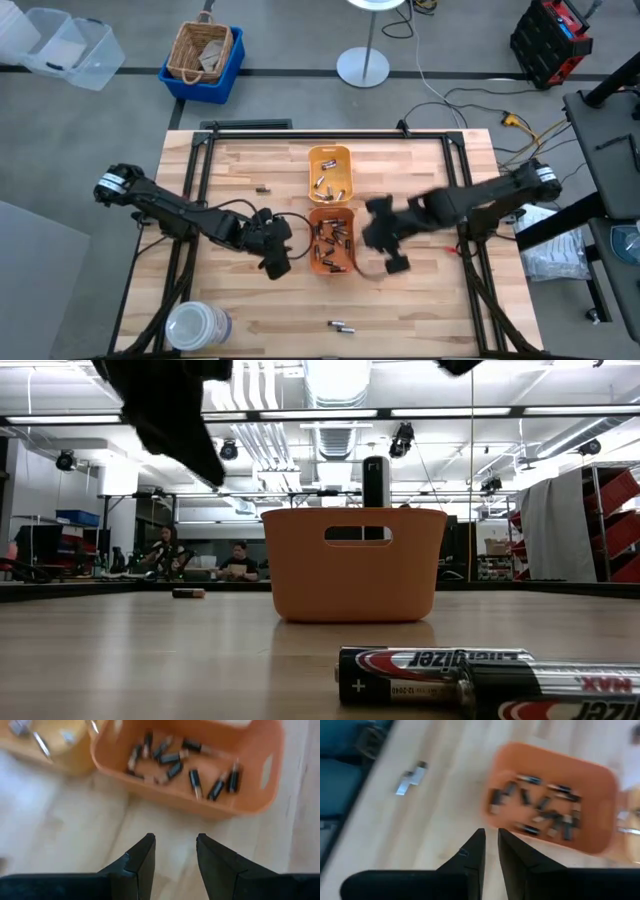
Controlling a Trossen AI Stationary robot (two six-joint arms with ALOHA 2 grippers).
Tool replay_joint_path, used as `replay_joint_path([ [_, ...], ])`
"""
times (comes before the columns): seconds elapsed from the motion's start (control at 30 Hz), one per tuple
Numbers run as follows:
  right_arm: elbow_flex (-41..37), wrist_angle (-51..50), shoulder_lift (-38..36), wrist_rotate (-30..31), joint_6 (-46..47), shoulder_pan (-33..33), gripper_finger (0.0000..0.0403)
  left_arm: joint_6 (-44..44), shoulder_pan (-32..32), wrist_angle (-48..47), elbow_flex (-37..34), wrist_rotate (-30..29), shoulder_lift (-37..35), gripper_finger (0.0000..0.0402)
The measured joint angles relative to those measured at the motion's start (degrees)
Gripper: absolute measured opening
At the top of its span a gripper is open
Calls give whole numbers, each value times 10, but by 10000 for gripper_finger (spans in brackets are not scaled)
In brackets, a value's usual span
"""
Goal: Sort batteries
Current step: Put the silver battery into the yellow bin
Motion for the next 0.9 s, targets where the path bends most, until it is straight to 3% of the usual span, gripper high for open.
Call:
replay_joint_path([
  [0.1,-4,21,4,7,46,56,38,16,-26,1,16,-60,0,124],
  [0.43,-8,102,53,111,201,187,33,27,-120,4,36,-80,0,124],
  [0.7,-8,187,127,125,273,224,34,31,-190,23,35,-141,1,124],
  [0.9,-8,197,184,123,363,235,46,28,-224,48,35,-183,2,124],
])
